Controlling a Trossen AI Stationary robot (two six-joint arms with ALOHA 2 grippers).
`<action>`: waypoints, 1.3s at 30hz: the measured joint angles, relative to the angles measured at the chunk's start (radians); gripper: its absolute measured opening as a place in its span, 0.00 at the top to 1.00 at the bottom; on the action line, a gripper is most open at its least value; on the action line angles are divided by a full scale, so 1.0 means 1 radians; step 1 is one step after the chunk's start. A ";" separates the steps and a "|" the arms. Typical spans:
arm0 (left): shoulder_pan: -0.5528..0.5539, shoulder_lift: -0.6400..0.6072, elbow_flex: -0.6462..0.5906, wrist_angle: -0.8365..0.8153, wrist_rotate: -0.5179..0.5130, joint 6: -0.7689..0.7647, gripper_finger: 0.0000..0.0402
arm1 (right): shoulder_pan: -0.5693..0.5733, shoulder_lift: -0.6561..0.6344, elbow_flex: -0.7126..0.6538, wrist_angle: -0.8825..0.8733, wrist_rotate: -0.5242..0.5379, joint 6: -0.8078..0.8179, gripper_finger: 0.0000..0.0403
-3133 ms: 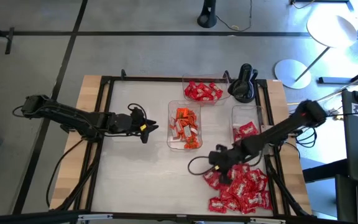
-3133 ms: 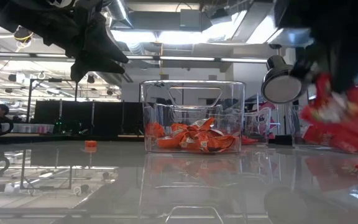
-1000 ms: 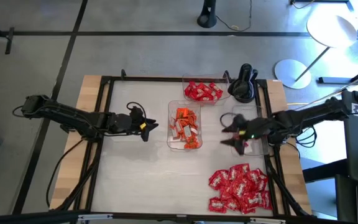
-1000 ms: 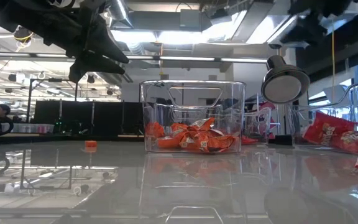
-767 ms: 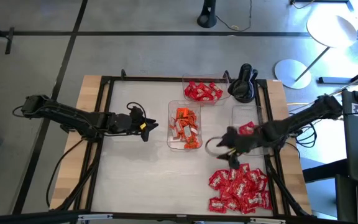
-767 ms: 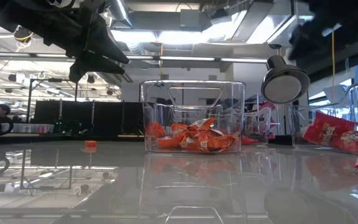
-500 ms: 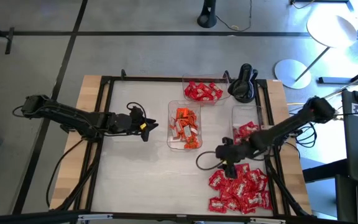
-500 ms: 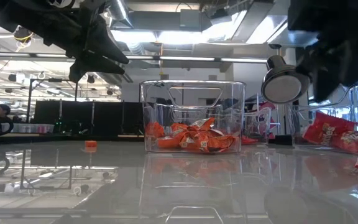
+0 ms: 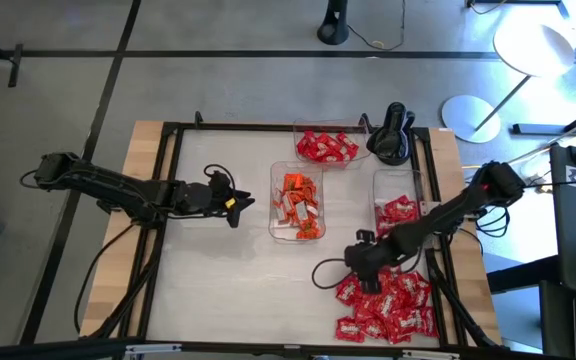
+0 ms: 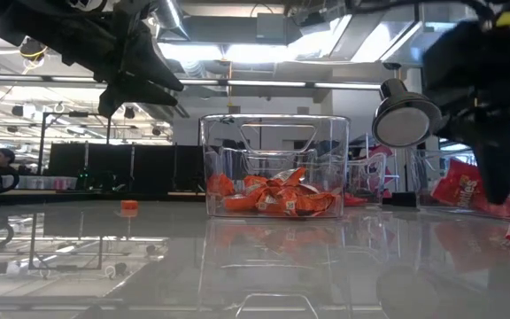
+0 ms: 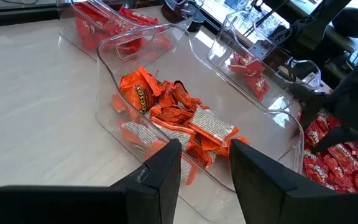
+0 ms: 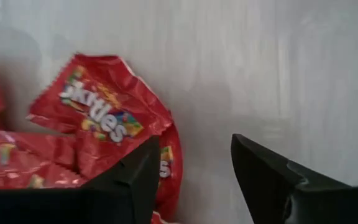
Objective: Sort candy
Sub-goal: Put the red candy pack into the bottom right transparent bin
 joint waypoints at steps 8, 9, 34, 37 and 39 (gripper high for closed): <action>-0.007 0.000 0.000 0.000 0.000 0.015 0.68 | 0.011 0.097 0.003 0.005 -0.053 0.000 0.62; -0.008 0.000 0.000 0.000 0.001 0.020 0.68 | 0.013 0.102 0.003 0.007 -0.052 0.000 0.64; -0.008 0.000 0.000 0.000 0.001 0.020 0.68 | 0.018 0.086 0.117 -0.110 -0.026 -0.024 1.00; -0.008 0.000 0.000 0.000 0.001 0.020 0.68 | 0.018 0.063 0.137 -0.126 0.000 -0.026 1.00; -0.008 0.000 0.000 0.000 0.001 0.020 0.68 | 0.018 0.041 0.146 -0.165 0.026 -0.027 1.00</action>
